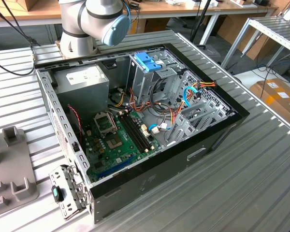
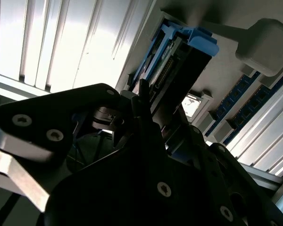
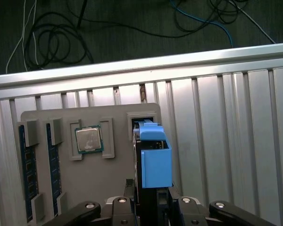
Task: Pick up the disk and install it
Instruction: 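Pick up the disk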
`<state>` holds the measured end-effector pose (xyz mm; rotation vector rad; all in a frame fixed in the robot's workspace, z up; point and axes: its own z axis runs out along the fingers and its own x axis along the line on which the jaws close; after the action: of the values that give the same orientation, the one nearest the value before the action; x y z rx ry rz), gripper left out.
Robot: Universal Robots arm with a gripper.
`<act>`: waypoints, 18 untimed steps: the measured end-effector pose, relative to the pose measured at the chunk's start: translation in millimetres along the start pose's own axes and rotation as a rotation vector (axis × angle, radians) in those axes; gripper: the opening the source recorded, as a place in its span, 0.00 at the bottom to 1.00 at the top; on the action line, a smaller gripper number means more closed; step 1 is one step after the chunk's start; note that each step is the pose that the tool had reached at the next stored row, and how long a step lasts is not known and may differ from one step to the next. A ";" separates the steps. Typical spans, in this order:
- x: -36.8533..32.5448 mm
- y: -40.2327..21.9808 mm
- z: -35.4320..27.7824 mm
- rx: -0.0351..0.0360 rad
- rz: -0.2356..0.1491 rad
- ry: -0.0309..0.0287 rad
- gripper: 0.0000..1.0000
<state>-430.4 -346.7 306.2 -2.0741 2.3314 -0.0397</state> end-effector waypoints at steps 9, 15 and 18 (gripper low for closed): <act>0.0 0.0 0.0 0.0000 -0.029 -0.0010 0.36; 0.0 0.0 0.0 0.0000 -0.043 -0.0014 0.36; 0.1 0.6 0.0 0.0003 -0.048 -0.0016 0.36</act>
<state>-431.0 -346.8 306.2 -2.1286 2.2806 -0.0392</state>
